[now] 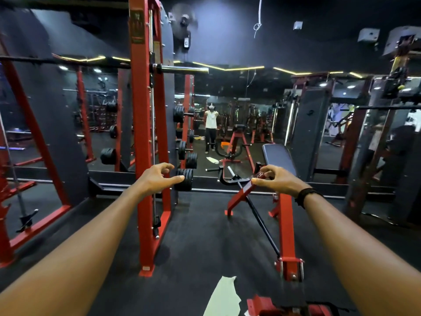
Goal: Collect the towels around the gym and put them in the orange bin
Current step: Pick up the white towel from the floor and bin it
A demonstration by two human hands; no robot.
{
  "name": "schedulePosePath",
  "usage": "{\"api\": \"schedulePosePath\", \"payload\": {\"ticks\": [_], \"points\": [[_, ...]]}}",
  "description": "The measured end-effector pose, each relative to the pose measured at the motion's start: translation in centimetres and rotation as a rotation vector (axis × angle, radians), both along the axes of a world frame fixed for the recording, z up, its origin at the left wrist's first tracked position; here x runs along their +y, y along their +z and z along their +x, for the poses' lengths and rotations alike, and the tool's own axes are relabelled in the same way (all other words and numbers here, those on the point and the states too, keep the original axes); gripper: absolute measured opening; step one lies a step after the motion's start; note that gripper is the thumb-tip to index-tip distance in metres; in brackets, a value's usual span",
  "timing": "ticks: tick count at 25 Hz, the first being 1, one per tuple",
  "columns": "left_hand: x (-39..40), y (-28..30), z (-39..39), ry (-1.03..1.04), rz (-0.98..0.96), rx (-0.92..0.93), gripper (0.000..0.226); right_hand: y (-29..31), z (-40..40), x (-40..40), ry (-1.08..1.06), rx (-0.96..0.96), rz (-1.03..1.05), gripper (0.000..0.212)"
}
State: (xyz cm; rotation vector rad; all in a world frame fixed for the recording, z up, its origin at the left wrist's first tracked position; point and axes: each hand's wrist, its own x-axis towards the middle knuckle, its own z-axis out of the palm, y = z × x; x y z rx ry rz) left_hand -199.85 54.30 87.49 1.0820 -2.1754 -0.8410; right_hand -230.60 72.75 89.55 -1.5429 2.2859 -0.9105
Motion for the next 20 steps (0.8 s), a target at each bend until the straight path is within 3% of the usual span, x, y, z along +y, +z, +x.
{"api": "schedulePosePath", "payload": {"ticks": [3,8,12,14,20], "points": [[-5.9,-0.2,-2.2,-0.015,0.039,0.031,0.078,-0.2,-1.8,-5.2,-0.024,-0.031,-0.017,0.08],[-14.3,-3.8,-6.9,-0.028,0.092,0.019,0.087,-4.3,-6.5,-14.2,-0.038,-0.032,-0.002,0.104],[-20.1,-8.3,-11.4,-0.02,0.163,-0.033,0.069,-8.7,-9.7,-20.4,-0.028,-0.074,0.093,0.065],[-23.2,-10.9,-14.0,-0.011,0.18,-0.061,0.066,-11.5,-12.4,-23.9,-0.021,-0.082,0.13,0.056],[-33.3,-21.0,-23.4,0.004,0.289,-0.2,0.064,-22.0,-21.6,-36.0,-0.034,-0.144,0.285,0.07]]}}
